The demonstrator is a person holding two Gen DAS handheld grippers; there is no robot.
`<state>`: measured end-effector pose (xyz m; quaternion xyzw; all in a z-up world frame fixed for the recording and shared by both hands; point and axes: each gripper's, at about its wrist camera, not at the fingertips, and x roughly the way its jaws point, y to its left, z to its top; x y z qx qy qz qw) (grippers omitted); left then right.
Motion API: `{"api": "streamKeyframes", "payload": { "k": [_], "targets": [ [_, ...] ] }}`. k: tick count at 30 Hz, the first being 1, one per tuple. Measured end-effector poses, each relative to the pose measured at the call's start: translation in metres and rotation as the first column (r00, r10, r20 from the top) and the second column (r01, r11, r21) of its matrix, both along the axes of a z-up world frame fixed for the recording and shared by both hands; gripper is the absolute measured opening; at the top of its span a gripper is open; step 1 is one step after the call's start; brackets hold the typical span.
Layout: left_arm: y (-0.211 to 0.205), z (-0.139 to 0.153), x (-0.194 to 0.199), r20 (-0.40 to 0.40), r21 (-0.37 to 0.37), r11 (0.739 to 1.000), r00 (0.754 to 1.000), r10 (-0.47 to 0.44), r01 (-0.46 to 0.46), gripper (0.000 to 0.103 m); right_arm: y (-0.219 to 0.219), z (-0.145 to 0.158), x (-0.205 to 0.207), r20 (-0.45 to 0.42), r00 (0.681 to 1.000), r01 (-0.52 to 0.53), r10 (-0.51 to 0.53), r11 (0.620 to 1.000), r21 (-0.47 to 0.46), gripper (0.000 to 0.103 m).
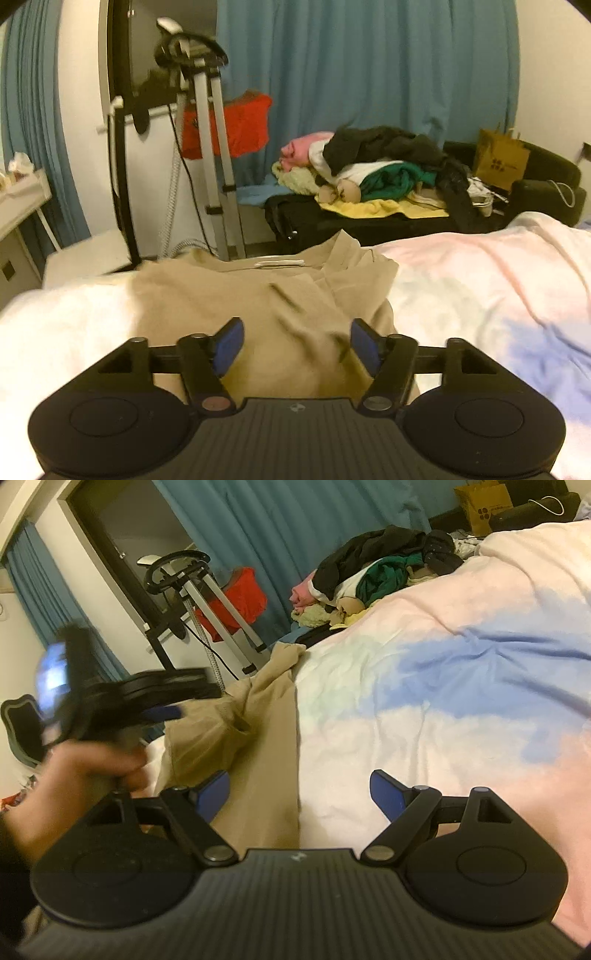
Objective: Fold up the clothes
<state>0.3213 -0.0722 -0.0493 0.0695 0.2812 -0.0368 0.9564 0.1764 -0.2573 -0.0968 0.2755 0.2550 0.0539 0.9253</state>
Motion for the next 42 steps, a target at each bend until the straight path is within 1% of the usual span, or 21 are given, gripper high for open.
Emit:
{"api": "streamKeyframes", "payload": {
  "k": [1,6,10,13,14,16,18,21,23,25,26,27,29,31,34,35,36,37,38,39,42],
  "targets": [
    [0.008,0.007,-0.016,0.006,-0.007,1.0,1.0,0.003,-0.003,0.073,0.002,0.001,-0.001,0.009,1.0,-0.004,0.004,1.0,-0.005,0.084],
    [0.046,0.041,-0.098,0.035,-0.044,0.999,0.999,0.024,-0.022,0.075,0.015,0.008,-0.013,0.05,0.997,-0.05,0.052,0.998,-0.039,0.084],
    [0.08,0.05,-0.181,0.045,-0.108,0.991,0.996,0.08,-0.074,0.077,0.026,0.013,-0.028,0.04,0.992,-0.117,0.117,0.993,-0.021,0.084],
    [0.102,0.046,-0.227,0.033,-0.134,0.988,0.996,0.086,-0.081,0.077,0.033,0.014,-0.045,0.002,0.981,-0.192,0.192,0.98,0.052,0.085],
    [0.109,0.046,-0.239,0.031,-0.144,0.986,0.995,0.091,-0.085,0.077,0.037,0.016,-0.054,-0.008,0.973,-0.229,0.231,0.969,0.088,0.079],
    [0.125,0.047,-0.256,0.026,-0.175,0.98,0.995,0.098,-0.092,0.077,0.047,0.02,-0.073,-0.02,0.95,-0.306,0.312,0.941,0.141,0.076],
    [0.139,0.049,-0.267,0.032,-0.216,0.972,0.995,0.099,-0.089,0.077,0.062,0.024,-0.091,-0.029,0.916,-0.387,0.401,0.899,0.203,0.072],
    [0.159,0.048,-0.275,0.016,-0.269,0.957,0.993,0.115,-0.106,0.077,0.094,0.021,-0.109,-0.052,0.851,-0.49,0.523,0.825,0.282,0.066],
    [0.171,0.047,-0.278,0.007,-0.29,0.95,0.993,0.122,-0.114,0.077,0.118,0.011,-0.116,-0.094,0.814,-0.521,0.574,0.791,0.319,0.065],
    [0.182,0.046,-0.279,-0.005,-0.311,0.941,0.991,0.136,-0.131,0.077,0.136,-0.008,-0.118,-0.161,0.784,-0.513,0.599,0.772,0.374,0.059],
    [0.187,0.046,-0.28,-0.012,-0.324,0.936,0.99,0.141,-0.138,0.077,0.143,-0.018,-0.118,-0.197,0.771,-0.5,0.606,0.767,0.401,0.051],
    [0.193,0.046,-0.281,-0.017,-0.345,0.928,0.99,0.141,-0.138,0.077,0.149,-0.026,-0.119,-0.23,0.761,-0.487,0.607,0.768,0.415,0.049],
    [0.203,0.047,-0.282,-0.024,-0.382,0.913,0.99,0.141,-0.14,0.077,0.157,-0.038,-0.119,-0.278,0.756,-0.463,0.593,0.784,0.414,0.049],
    [0.21,0.048,-0.284,-0.028,-0.401,0.904,0.988,0.149,-0.148,0.077,0.163,-0.042,-0.118,-0.299,0.753,-0.452,0.587,0.791,0.413,0.048],
    [0.217,0.047,-0.286,-0.038,-0.408,0.899,0.987,0.157,-0.159,0.077,0.167,-0.042,-0.12,-0.308,0.743,-0.441,0.594,0.781,0.444,0.048],
    [0.219,0.047,-0.286,-0.042,-0.408,0.899,0.986,0.159,-0.162,0.077,0.17,-0.041,-0.122,-0.314,0.737,-0.44,0.599,0.777,0.451,0.043],
    [0.221,0.046,-0.286,-0.048,-0.409,0.898,0.986,0.159,-0.164,0.077,0.173,-0.04,-0.124,-0.32,0.732,-0.442,0.602,0.776,0.45,0.029],
    [0.222,0.046,-0.285,-0.055,-0.412,0.896,0.986,0.157,-0.166,0.077,0.176,-0.037,-0.126,-0.328,0.728,-0.452,0.602,0.781,0.431,0.022],
    [0.223,0.045,-0.285,-0.063,-0.415,0.894,0.986,0.155,-0.167,0.077,0.179,-0.034,-0.127,-0.334,0.723,-0.465,0.605,0.783,0.414,0.012],
    [0.223,0.045,-0.284,-0.071,-0.418,0.893,0.986,0.153,-0.169,0.077,0.18,-0.03,-0.128,-0.338,0.719,-0.476,0.607,0.785,0.398,0.007],
    [0.226,0.042,-0.284,-0.091,-0.431,0.886,0.985,0.145,-0.17,0.077,0.182,-0.008,-0.137,-0.318,0.727,-0.516,0.608,0.79,0.331,0.006]
  ]
}}
